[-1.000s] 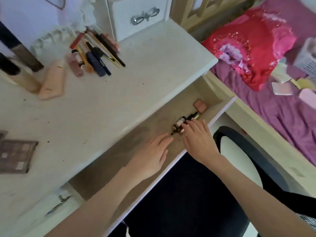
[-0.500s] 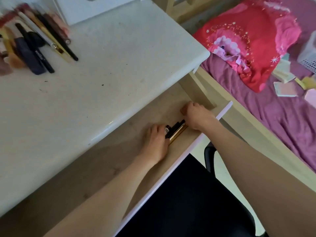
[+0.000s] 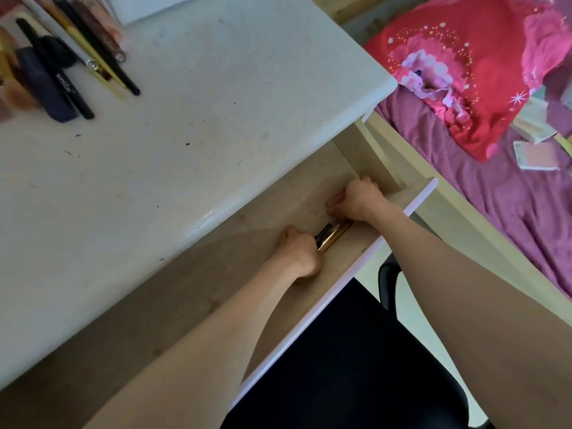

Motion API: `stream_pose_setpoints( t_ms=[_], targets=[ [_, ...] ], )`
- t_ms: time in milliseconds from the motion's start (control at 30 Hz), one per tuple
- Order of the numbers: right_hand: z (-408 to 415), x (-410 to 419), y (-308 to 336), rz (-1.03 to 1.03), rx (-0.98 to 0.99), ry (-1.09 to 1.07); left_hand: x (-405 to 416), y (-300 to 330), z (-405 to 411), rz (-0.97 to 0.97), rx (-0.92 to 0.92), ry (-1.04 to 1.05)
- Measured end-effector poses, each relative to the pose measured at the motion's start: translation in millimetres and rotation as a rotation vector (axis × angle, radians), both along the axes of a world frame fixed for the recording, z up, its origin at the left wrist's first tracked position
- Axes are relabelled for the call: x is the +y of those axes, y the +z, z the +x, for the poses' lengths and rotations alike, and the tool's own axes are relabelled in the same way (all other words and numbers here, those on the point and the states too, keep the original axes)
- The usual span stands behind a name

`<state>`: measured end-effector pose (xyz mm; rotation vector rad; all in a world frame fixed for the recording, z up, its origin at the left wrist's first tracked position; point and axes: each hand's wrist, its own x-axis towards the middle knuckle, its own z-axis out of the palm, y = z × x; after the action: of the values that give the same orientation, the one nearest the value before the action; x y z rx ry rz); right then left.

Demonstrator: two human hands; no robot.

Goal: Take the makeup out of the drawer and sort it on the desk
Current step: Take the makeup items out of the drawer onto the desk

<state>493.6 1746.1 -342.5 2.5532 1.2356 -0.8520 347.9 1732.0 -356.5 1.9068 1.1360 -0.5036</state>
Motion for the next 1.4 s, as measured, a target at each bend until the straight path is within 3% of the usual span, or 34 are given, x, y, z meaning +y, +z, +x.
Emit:
stream_pose_setpoints(
  t_ms=[133,433,833,1200,1400],
  targets=[
    [-4.5,-4.4,5.7,0.029,0.149,0.011,-3.0,7.2,-11.6,-0.018,-0.092,-0.017],
    [-16.9,-13.4,19.8,0.083,0.230,0.156,-10.1,11.3,-64.0,0.000,-0.213,0.055],
    [-97.3,-31.1,24.1,-0.299,0.189,0.582,-40.5,20.9,-141.1,-0.098,-0.246,0.309],
    [-132.1,-28.4,44.1,-0.538,0.124,0.598,-54.7,46.0,-181.7,-0.155,-0.243,0.376],
    [-146.7,-33.2,59.2,-0.554,0.081,0.624,-62.6,64.7,-209.5,-0.138,-0.254,0.366]
  ],
)
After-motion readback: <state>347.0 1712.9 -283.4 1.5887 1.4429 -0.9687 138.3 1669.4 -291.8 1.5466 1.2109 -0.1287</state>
